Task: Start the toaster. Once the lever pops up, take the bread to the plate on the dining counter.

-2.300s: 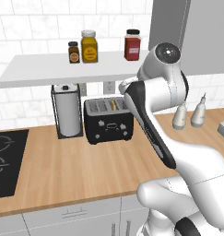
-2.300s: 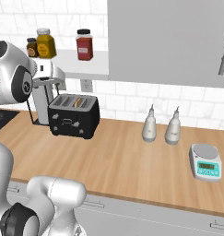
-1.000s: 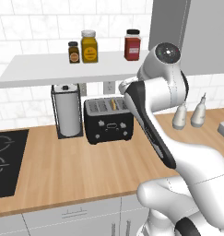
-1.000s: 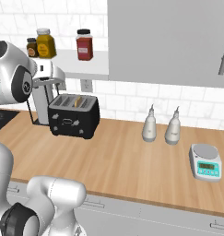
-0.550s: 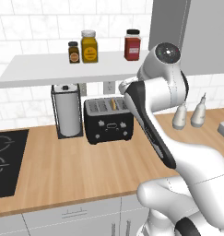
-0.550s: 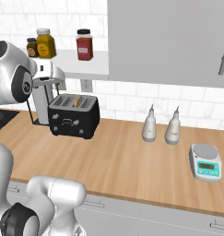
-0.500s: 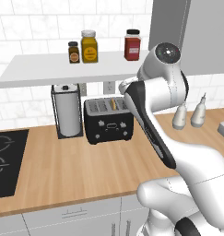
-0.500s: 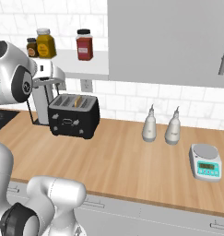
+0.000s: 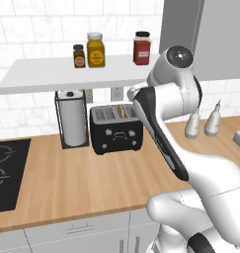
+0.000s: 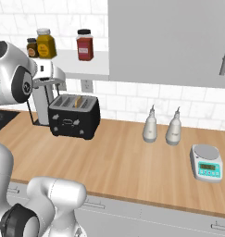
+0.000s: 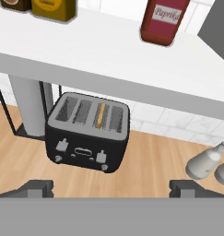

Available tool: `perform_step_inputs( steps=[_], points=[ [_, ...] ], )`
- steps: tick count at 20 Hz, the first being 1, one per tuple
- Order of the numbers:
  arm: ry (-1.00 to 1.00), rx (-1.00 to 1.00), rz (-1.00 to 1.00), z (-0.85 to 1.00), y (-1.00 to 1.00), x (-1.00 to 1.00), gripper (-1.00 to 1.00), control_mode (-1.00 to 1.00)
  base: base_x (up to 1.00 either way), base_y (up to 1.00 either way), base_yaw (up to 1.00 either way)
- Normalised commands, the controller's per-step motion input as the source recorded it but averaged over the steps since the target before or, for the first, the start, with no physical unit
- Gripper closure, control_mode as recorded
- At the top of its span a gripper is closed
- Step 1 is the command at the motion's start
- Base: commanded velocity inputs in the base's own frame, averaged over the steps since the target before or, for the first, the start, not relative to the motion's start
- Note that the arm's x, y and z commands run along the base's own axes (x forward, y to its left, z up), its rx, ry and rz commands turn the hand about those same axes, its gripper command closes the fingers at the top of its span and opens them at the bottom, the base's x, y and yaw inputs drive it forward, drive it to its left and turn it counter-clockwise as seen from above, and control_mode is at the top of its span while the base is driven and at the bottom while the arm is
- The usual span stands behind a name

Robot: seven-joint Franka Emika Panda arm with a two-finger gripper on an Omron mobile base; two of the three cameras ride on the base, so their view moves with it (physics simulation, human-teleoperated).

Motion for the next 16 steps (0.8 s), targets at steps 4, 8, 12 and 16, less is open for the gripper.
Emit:
perform_step_inputs(
  steps=[4,8,12,16],
  points=[
    [0.00,0.00,0.00,0.00,0.00,0.00,-1.00,-1.00,0.00,0.00,0.00],
    [0.00,0.00,0.00,0.00,0.00,0.00,-1.00,-1.00,0.00,0.00,0.00],
    [0.00,0.00,0.00,0.00,0.00,0.00,-1.00,-1.00,0.00,0.00,0.00],
    [0.00,0.00,0.00,0.00,0.00,0.00,-1.00,-1.00,0.00,0.00,0.00]
  ],
)
